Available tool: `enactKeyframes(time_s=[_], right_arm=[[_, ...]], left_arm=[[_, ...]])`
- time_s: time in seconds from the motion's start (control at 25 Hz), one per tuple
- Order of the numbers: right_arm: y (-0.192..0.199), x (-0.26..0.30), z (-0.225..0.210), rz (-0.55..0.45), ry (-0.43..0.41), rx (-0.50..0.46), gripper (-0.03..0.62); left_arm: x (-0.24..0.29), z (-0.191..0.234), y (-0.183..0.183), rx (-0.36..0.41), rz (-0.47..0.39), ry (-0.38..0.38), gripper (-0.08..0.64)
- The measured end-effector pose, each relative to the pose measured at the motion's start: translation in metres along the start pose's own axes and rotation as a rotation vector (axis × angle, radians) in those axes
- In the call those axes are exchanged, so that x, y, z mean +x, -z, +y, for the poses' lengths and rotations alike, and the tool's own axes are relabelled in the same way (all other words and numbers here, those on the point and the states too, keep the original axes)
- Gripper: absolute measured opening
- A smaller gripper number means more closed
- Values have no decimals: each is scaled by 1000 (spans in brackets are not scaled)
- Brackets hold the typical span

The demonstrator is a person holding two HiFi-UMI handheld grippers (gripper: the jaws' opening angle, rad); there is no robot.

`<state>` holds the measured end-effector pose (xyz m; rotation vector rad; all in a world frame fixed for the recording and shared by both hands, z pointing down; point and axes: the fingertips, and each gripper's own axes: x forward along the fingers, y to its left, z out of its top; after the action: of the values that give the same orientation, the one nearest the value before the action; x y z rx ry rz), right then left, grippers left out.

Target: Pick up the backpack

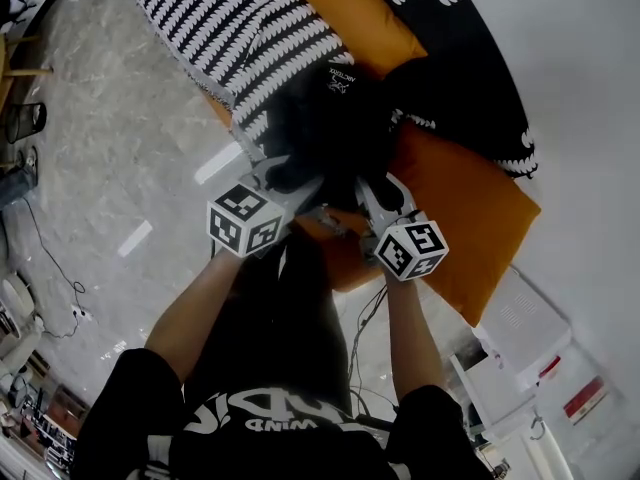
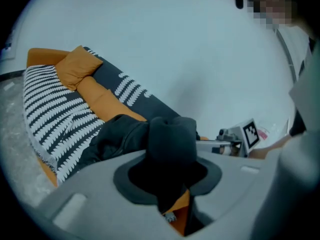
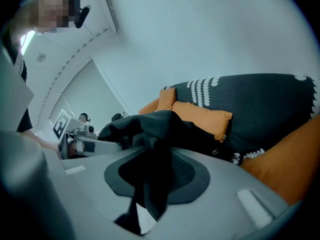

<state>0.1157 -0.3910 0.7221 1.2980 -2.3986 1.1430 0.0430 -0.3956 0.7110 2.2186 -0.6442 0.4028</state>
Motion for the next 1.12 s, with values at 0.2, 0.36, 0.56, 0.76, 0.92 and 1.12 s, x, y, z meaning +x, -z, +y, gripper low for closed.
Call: enactKeyframes(time_s=[0.2,0.36,0.56,0.76,0.92,1.12], right_arm=[[6,10,5,17,-21,-6,87],[7,6,4,-1,-4,-10,83],[-22,-12,18,-100,8,-47,72],[-55,-43,44,-161,10,11,72],[-91,-85,75,-193,-9,-22,72],[-123,-132,131,-160,-59,-62,72]], left_arm=[[-3,8,3,-40,-34,20,110],[-1,7,3,-8,-54,12,112],[-12,-8,-15,-19,-77,54,89],[-37,-41,-51,38,-97,50,81],[-65,-87,-90,90,-150,66,80],[-115,-139,-123,106,-131,76,82]])
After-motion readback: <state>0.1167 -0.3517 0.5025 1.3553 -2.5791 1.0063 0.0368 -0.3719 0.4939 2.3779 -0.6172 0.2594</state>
